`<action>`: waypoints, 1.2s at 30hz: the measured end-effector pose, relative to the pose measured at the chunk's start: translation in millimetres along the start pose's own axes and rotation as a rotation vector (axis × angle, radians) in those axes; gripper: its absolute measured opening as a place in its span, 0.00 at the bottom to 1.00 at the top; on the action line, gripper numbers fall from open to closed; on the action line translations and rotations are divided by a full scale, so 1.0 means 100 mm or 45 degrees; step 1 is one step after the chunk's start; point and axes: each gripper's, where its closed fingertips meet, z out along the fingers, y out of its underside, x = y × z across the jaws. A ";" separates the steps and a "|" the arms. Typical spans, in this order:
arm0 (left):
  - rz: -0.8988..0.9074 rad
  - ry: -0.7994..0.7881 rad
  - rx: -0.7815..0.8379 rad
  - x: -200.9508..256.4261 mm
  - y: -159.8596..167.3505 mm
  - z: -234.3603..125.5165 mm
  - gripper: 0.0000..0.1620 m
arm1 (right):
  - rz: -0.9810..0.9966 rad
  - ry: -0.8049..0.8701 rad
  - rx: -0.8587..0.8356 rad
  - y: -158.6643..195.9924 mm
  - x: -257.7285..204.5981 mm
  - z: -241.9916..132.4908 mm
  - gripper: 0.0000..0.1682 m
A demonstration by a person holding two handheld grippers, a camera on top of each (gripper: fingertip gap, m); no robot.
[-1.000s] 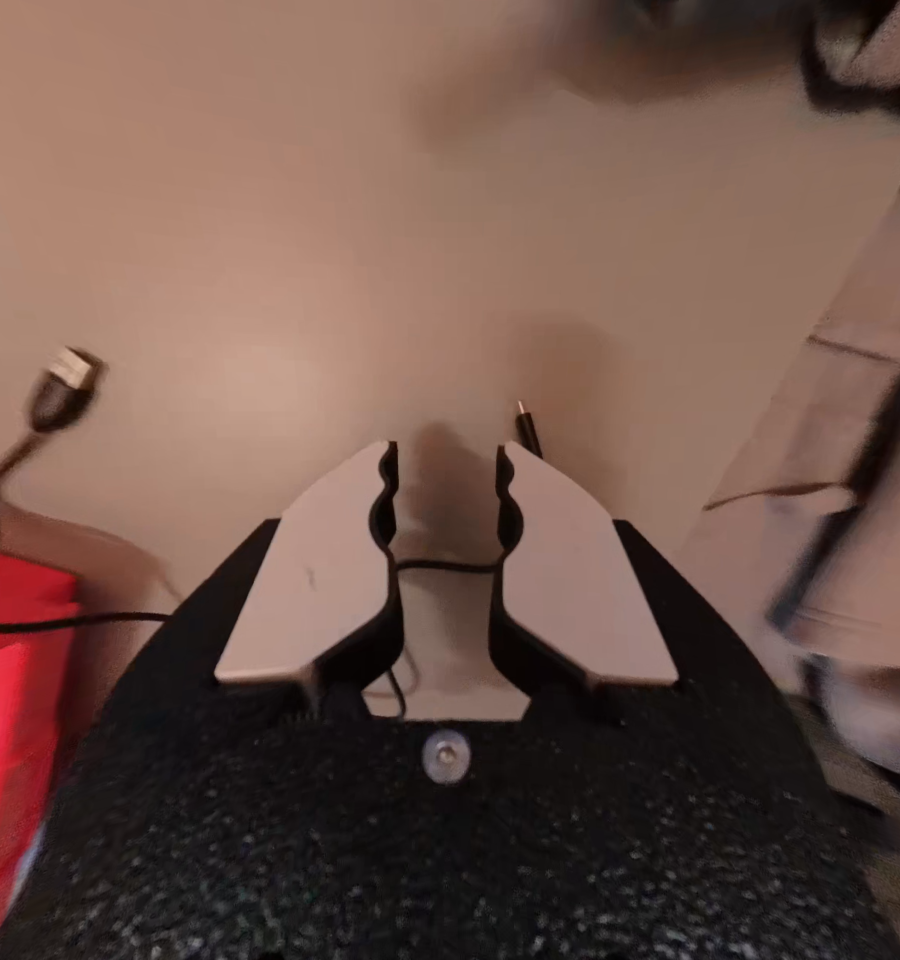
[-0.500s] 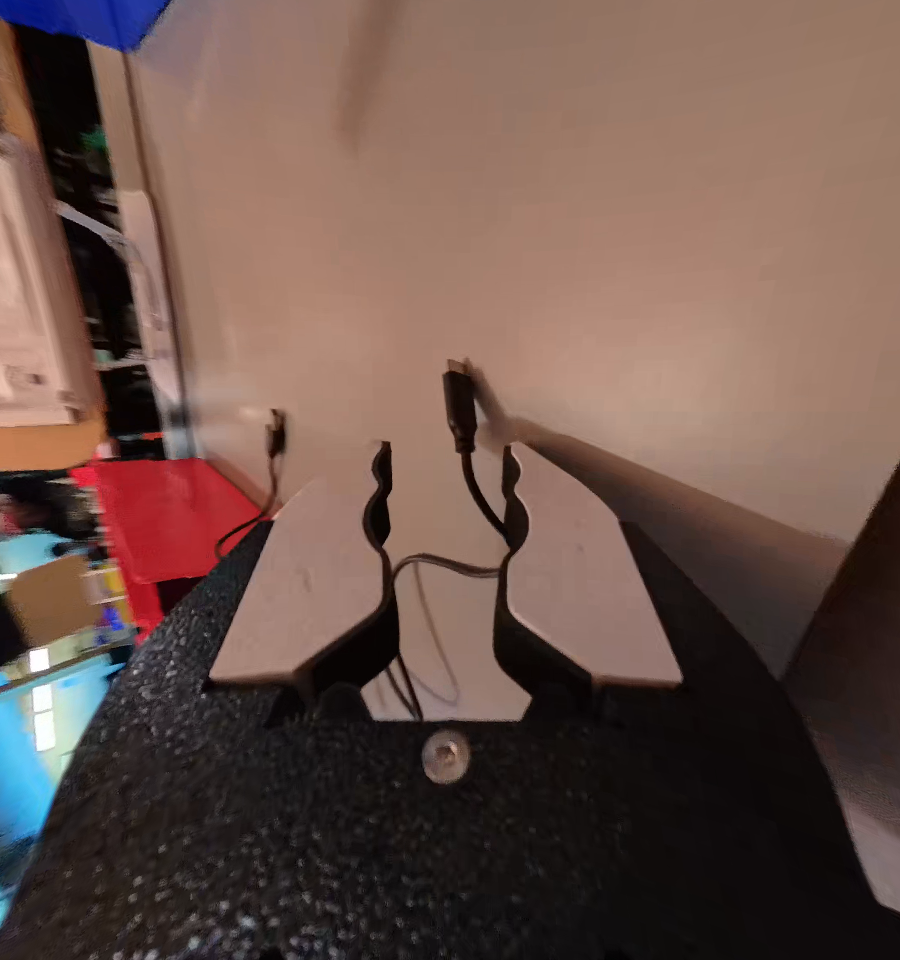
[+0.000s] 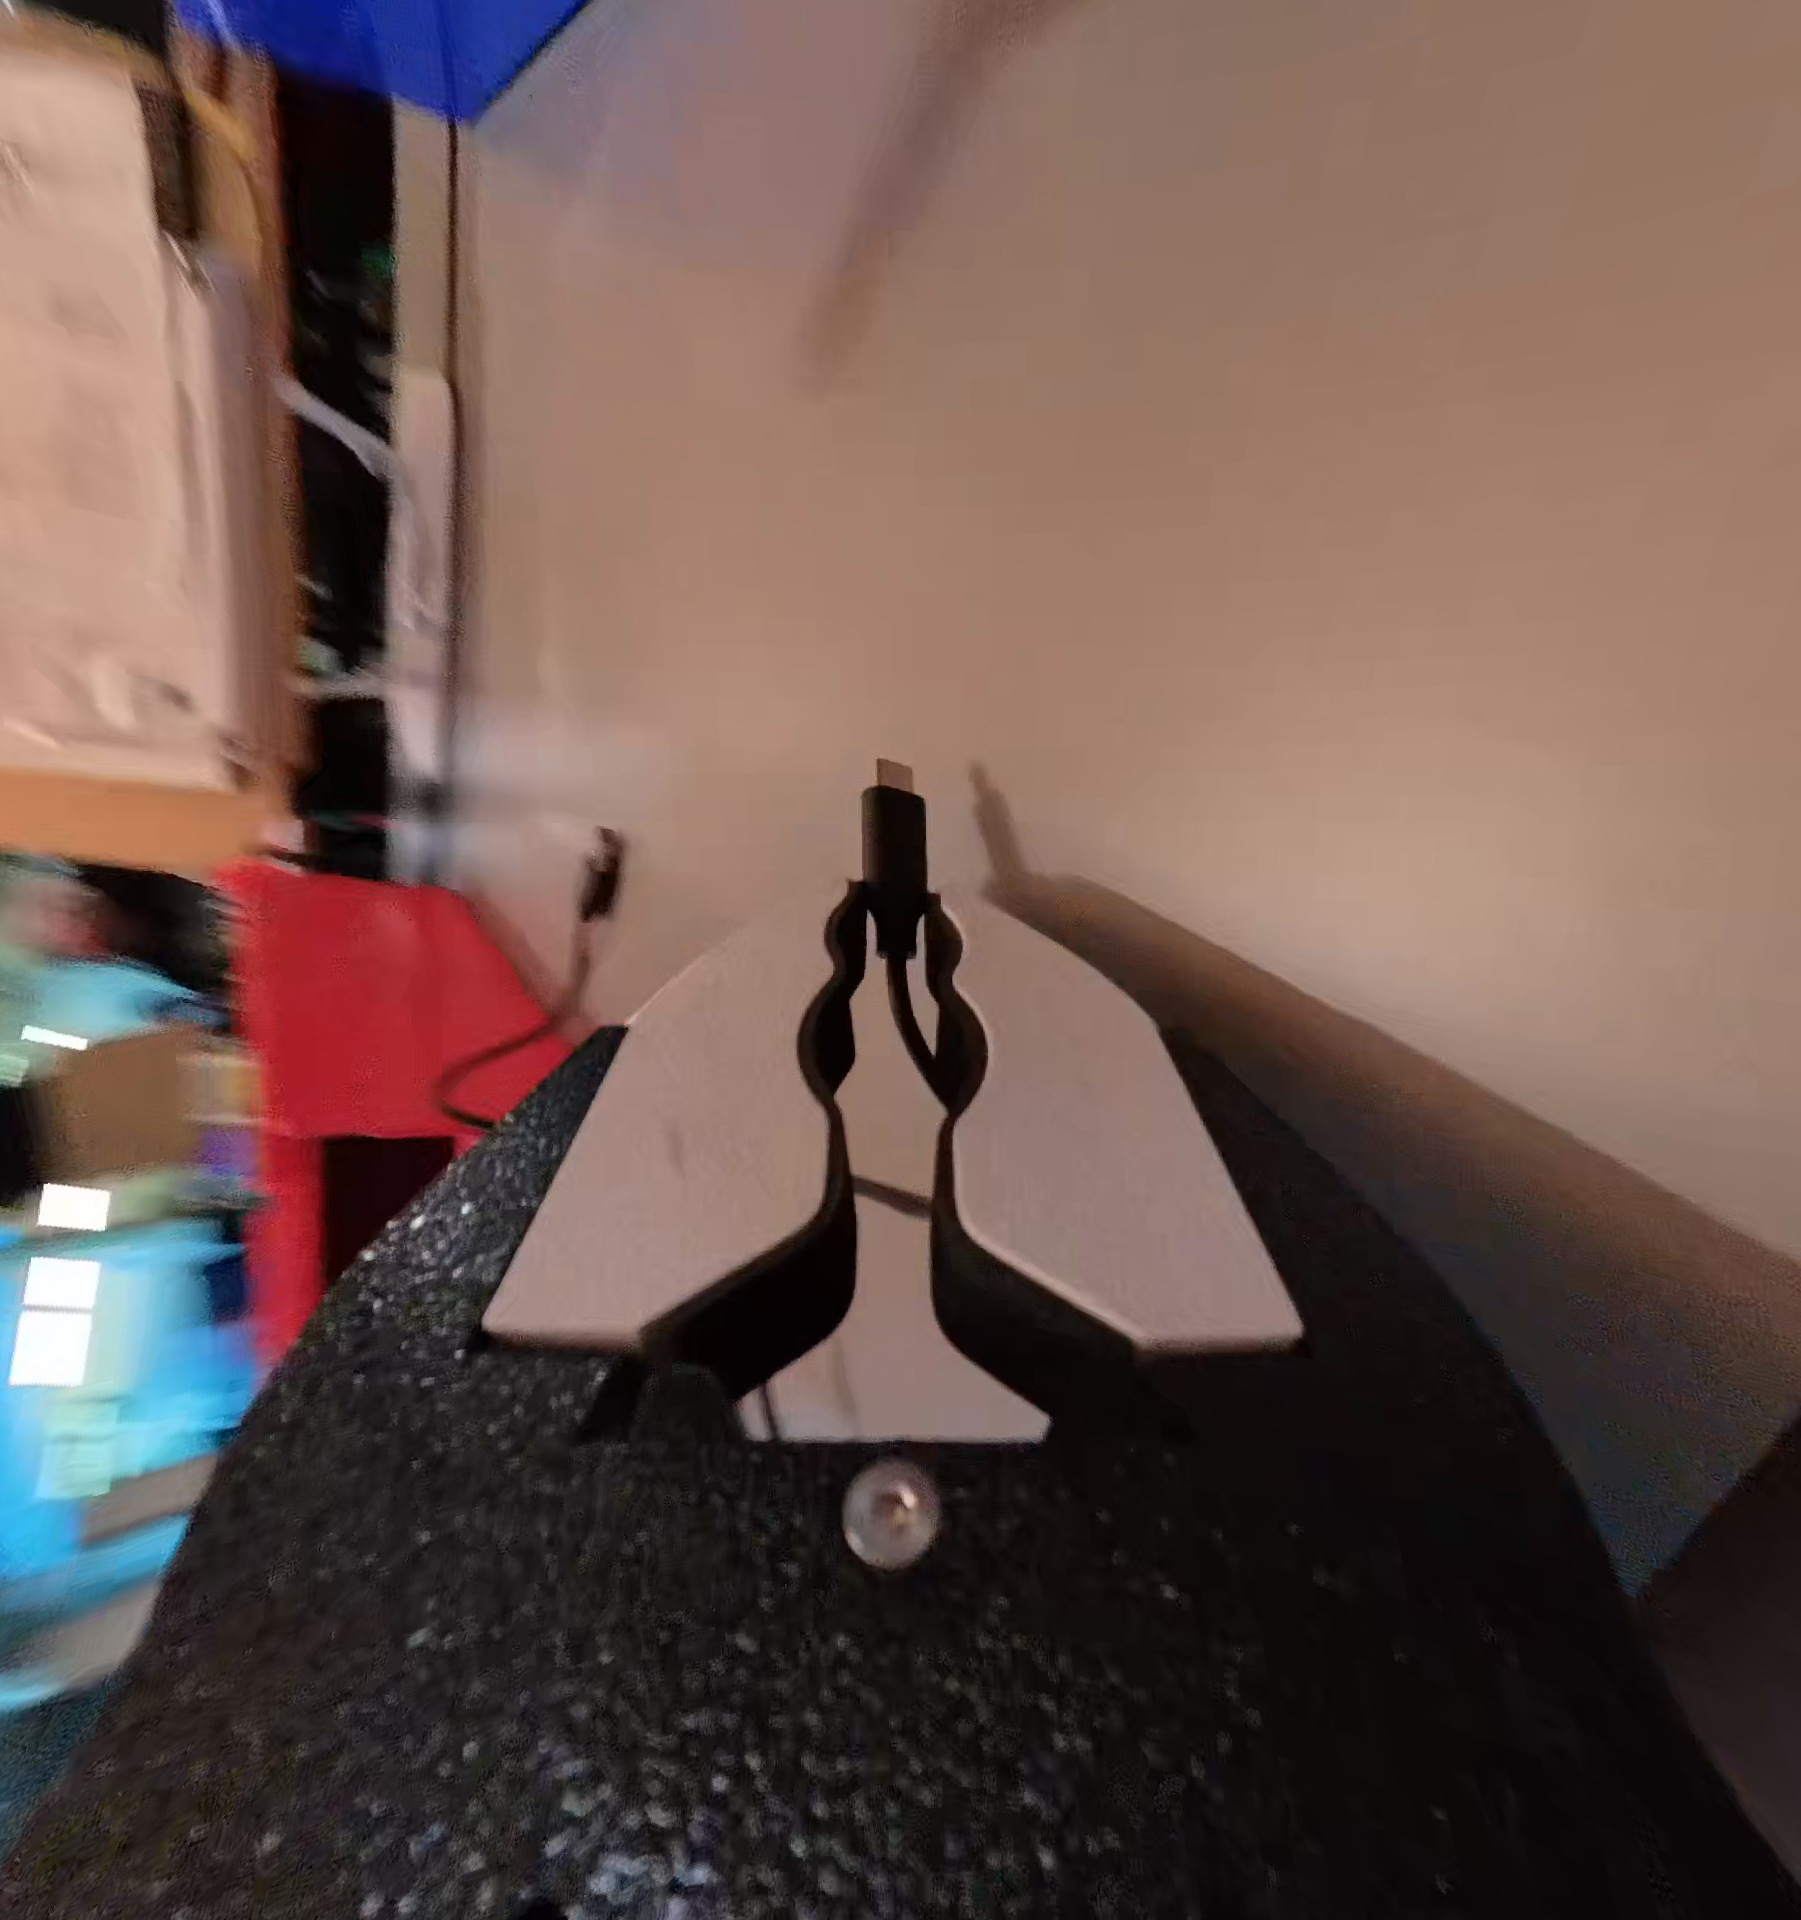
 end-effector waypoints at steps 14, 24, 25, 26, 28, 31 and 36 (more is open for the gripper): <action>-1.427 0.691 0.258 -0.43 -0.39 0.03 0.06 | -0.010 -0.009 -0.011 0.01 -0.02 0.01 0.14; -1.616 0.646 0.357 -0.96 -0.79 0.03 0.06 | -0.105 -0.019 -0.128 0.13 -0.10 0.10 0.14; -1.603 0.638 0.358 -0.98 -0.83 0.03 0.06 | -0.108 -0.025 -0.134 0.14 -0.11 0.10 0.14; -1.596 0.631 0.354 -0.99 -0.85 0.04 0.06 | -0.104 -0.026 -0.134 0.13 -0.11 0.10 0.14; -1.603 0.640 0.355 -0.99 -0.89 0.07 0.06 | -0.081 -0.031 -0.121 0.12 -0.10 0.09 0.14; -1.643 0.661 0.375 -1.00 -0.93 0.08 0.06 | -0.013 -0.056 -0.100 0.09 -0.08 0.07 0.14; -1.688 0.690 0.402 -1.02 -0.96 0.07 0.06 | 0.044 -0.074 -0.084 0.08 -0.05 0.05 0.14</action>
